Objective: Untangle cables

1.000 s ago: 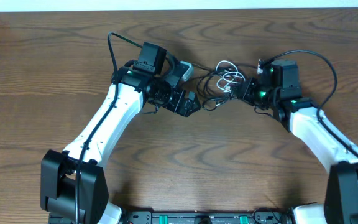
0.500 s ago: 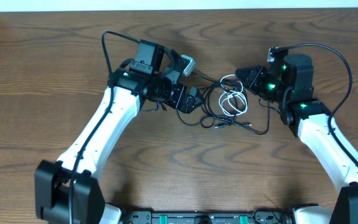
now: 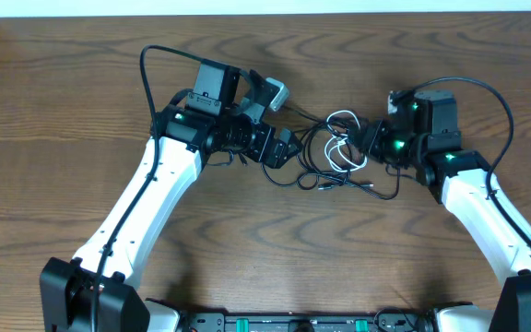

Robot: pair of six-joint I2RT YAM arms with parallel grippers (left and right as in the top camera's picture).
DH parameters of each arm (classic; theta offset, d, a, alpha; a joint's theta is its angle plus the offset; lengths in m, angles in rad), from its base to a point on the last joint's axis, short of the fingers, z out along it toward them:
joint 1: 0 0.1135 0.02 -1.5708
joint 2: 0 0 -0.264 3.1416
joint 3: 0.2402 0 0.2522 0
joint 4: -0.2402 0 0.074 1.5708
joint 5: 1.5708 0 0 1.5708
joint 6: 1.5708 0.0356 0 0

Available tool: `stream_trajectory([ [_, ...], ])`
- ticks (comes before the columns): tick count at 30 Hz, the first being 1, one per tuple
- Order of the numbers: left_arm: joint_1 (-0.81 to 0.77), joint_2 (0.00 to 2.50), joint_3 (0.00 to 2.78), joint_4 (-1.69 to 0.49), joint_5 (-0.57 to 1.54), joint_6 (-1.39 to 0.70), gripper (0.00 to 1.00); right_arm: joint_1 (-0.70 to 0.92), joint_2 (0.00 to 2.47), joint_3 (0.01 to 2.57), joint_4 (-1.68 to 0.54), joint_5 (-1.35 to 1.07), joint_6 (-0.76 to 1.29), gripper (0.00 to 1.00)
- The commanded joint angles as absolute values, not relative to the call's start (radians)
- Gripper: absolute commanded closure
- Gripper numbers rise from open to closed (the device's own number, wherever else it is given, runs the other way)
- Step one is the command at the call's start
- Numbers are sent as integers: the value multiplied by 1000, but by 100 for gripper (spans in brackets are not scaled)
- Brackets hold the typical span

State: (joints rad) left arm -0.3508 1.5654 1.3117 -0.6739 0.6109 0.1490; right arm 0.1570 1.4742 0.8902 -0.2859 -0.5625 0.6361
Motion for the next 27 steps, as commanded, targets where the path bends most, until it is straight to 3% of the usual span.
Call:
stream_trajectory([
  [1,-353,1554,1326,-675,586,137,2,149,1460,890,-345,-587,458,73],
  [3,-353,1554,1326,-675,586,137,2,149,1460,890,-395,-586,393,57],
  [7,-353,1554,1326,-670,586,138,3,157,1460,890,-440,-519,350,48],
  [10,-353,1554,1326,-667,586,138,3,172,1461,890,-462,-408,337,46],
  [27,-353,1554,1326,-667,578,137,2,280,1573,890,-410,-310,305,53],
])
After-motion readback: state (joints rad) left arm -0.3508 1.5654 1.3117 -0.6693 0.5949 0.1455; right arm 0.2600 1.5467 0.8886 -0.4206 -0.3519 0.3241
